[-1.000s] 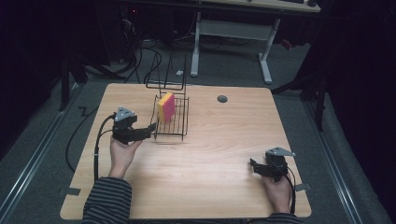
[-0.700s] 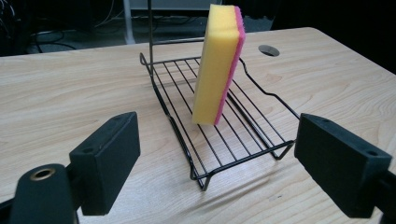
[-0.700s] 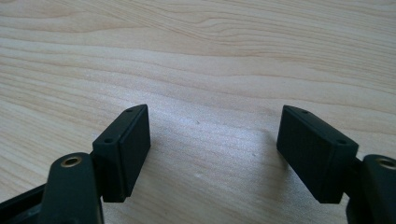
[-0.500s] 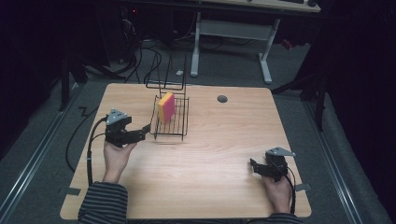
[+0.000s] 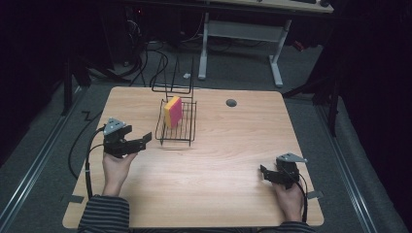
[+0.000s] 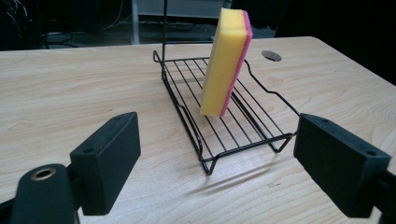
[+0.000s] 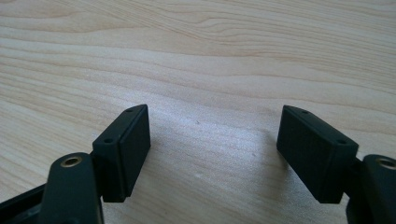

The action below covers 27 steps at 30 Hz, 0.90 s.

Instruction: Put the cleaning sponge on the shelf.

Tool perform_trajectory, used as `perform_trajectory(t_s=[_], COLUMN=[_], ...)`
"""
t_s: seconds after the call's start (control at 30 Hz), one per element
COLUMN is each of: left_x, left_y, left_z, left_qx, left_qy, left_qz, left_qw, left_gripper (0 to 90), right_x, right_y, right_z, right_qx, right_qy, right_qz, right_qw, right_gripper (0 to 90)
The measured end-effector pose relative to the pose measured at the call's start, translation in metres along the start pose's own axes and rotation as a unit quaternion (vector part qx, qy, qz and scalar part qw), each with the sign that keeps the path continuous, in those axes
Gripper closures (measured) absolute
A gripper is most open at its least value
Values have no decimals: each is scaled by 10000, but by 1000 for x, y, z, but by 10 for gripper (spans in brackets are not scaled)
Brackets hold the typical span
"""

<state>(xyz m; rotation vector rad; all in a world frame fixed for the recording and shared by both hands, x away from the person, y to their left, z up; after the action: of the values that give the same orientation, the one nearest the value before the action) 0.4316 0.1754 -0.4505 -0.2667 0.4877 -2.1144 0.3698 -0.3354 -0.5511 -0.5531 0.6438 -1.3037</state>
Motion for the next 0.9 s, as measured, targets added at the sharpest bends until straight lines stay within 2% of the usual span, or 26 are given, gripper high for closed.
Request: perform_trajectory(t_s=[0.4,0.9], left_x=[-4,-5], left_y=[-14,-22], left_z=[-12,-25], left_qx=[27,-12], left_qy=[-82,-125], left_qz=[103,167], left_qw=[9999,9998], left_gripper=[153,155], right_x=[0,0], right_y=[0,0], right_z=[0,0], right_qx=[0,0], right_qy=[0,2], right_qz=[-1,-1], right_qw=[10000,10000], right_gripper=[261,260])
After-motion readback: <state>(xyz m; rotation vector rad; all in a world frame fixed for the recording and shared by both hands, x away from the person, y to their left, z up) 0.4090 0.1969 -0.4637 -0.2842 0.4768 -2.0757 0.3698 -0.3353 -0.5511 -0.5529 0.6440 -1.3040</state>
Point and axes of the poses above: each handheld gripper's, and its own axes: y roughly forward along the jaws, z roughly out of its top, x roughly to its right, the point moved 3 cm from there along y, roughly forward along the jaws, and after that the axes turned 11 degrees about y, right-handed, at the moved point
